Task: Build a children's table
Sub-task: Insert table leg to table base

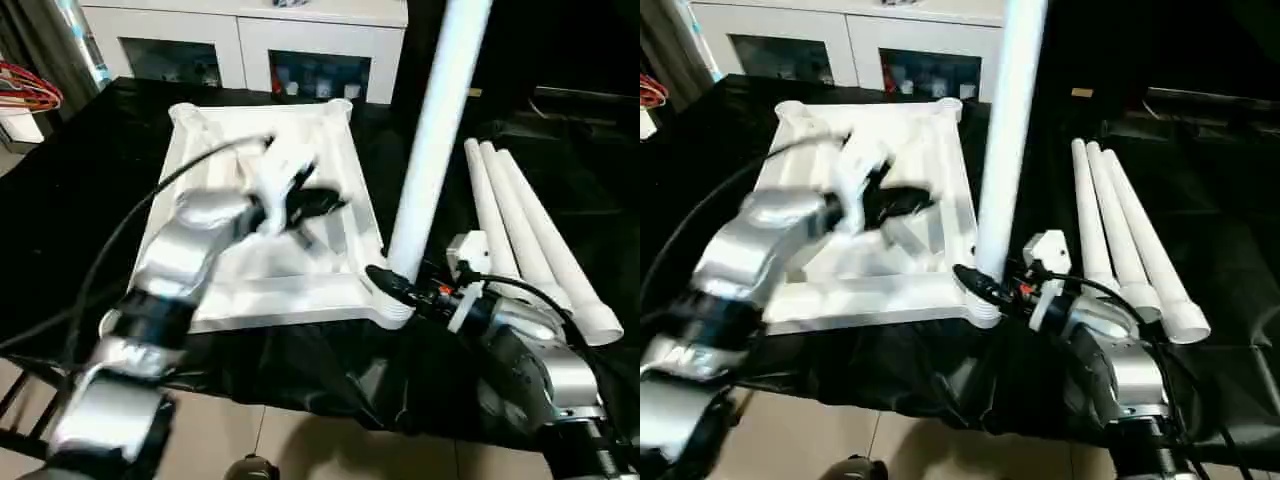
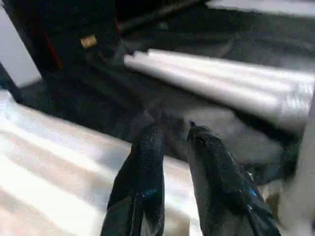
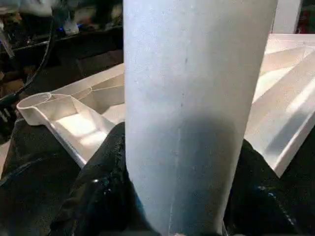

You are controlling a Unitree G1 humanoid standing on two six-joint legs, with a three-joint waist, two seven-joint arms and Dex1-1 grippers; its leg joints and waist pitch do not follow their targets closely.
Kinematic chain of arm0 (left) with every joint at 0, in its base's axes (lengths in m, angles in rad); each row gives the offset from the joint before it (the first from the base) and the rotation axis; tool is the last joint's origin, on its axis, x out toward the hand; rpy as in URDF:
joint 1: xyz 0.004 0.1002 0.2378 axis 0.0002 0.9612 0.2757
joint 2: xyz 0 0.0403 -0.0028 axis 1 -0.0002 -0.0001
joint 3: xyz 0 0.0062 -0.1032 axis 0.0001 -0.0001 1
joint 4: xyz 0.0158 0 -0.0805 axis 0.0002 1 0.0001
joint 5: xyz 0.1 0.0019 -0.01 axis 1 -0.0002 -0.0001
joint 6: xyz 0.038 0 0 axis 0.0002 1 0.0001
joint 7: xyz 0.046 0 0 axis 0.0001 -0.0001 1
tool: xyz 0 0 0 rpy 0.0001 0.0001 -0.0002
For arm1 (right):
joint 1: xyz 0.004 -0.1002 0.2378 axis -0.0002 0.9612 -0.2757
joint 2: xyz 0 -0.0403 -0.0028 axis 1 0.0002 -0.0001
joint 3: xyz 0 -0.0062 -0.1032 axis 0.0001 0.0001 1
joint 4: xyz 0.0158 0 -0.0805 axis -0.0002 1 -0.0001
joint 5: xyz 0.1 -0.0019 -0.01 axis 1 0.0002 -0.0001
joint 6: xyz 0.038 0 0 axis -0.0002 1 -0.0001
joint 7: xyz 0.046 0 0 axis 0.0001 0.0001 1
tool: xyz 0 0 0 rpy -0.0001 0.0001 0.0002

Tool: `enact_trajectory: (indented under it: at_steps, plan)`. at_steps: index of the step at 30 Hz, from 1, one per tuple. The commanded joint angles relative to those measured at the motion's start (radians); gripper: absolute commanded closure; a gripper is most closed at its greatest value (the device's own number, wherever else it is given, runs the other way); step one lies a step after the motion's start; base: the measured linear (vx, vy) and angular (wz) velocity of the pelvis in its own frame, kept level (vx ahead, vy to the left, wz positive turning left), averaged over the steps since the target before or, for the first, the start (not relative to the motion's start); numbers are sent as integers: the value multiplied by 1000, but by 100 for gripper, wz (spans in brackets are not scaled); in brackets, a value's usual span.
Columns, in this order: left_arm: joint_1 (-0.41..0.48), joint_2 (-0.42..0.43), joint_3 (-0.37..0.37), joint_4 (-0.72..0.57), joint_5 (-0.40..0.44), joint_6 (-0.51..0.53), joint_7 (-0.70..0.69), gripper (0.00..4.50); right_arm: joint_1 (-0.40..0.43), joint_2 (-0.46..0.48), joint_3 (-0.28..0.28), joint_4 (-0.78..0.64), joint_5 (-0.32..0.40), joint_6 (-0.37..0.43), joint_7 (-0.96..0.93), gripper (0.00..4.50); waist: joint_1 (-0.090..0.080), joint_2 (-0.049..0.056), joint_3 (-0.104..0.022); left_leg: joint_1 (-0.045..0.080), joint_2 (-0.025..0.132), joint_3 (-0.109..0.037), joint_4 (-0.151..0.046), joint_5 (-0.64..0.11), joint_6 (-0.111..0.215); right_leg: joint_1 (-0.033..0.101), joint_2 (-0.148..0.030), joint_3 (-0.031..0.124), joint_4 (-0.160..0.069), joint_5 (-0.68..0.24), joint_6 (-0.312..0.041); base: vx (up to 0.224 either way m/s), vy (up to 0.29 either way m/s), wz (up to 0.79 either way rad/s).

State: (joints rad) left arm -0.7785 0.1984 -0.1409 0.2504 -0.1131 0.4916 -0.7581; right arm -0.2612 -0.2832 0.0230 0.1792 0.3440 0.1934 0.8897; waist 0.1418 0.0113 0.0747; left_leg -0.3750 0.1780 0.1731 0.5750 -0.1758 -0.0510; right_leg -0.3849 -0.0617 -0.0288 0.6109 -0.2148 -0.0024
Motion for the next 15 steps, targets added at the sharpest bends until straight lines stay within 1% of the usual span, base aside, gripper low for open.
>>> enact_trajectory:
  at_steps: [1, 3, 4, 5, 6, 7, 8, 9, 10, 11, 12, 13, 14, 15]
  plan:
    - [-21, -33, -31, -56, -1, 38, 27, 349, -14, 0, 21, 7, -19, 14, -10, 260, 3, -10, -74, 10, 48, -14, -51, -64, 70, 49, -83, 35, -52, 43, -273, 0, 0, 0]
    - [-32, -74, -47, -99, -18, 47, 39, 349, -21, -3, 23, 12, -29, 12, -18, 260, 2, -16, -72, 5, 47, -13, -49, -49, 85, 51, -81, 35, -51, 56, -275, 0, 0, 0]
    - [-44, -117, -49, -150, -59, 73, 44, 349, -27, -7, 23, 12, -33, 15, -24, 260, 0, -20, -73, 3, 44, -12, -47, -45, 95, 53, -80, 34, -50, 67, -276, 0, 0, 0]
    - [-46, -122, -49, -156, -64, 76, 44, 349, -28, -8, 22, 12, -33, 16, -25, 260, 1, -20, -75, 3, 45, -12, -45, -43, 97, 54, -82, 34, -49, 70, -278, 0, 0, 0]
    - [-51, -136, -48, -173, -82, 88, 47, 349, -29, -9, 22, 10, -35, 18, -28, 260, 1, -19, -75, 2, 43, -12, -43, -37, 104, 54, -80, 33, -48, 73, -278, 0, 0, 0]
    - [-51, -136, -48, -173, -82, 88, 47, 349, -29, -9, 22, 10, -35, 18, -28, 260, 3, -17, -77, 2, 44, -13, -41, -32, 109, 52, -79, 33, -48, 76, -278, 0, 0, 0]
    - [-58, -172, -48, -233, -141, 127, 43, 349, -35, -14, 21, 12, -39, 21, -33, 260, 1, -18, -78, 1, 45, -13, -39, -18, 115, 50, -77, 32, -44, 95, -280, 0, 0, 0]
    - [-58, -194, -46, -266, -164, 154, 43, 349, -39, -17, 21, 16, -42, 20, -35, 260, 3, -16, -80, -1, 47, -13, -35, -6, 118, 48, -77, 30, -38, 119, -293, 0, 0, 0]
    - [-58, -194, -46, -266, -164, 154, 43, 349, -39, -17, 21, 16, -42, 20, -35, 260, 4, -16, -81, -2, 48, -13, -32, 0, 121, 47, -77, 30, -37, 130, -298, 0, 0, 0]
    - [-52, -212, -50, -293, -165, 182, 48, 349, -44, -18, 21, 21, -44, 20, -37, 260, 3, -18, -79, -6, 49, -11, -30, -2, 127, 45, -76, 29, -36, 136, -305, 0, 0, 0]
    - [-52, -212, -50, -294, -165, 181, 49, 349, -45, -18, 21, 21, -44, 20, -37, 260, 3, -18, -75, -8, 48, -12, -29, -26, 132, 43, -75, 28, -41, 104, -297, 0, 0, 0]
    - [-43, -212, -56, -292, -152, 178, 52, 349, -46, -18, 21, 21, -44, 20, -38, 260, 1, -21, -72, -8, 46, -11, -32, -42, 130, 43, -74, 27, -45, 73, -290, 0, 0, 0]
    - [-33, -207, -59, -282, -136, 170, 60, 349, -47, -18, 20, 19, -45, 21, -38, 260, 2, -15, -70, -2, 49, -10, -34, -90, 111, 37, -76, 28, -55, -23, -271, 0, 0, 0]
    - [-27, -203, -61, -280, -132, 166, 61, 349, -47, -19, 20, 18, -46, 20, -39, 260, 1, -17, -69, -2, 50, -10, -35, -98, 104, 38, -76, 28, -57, -42, -265, 0, 0, 0]
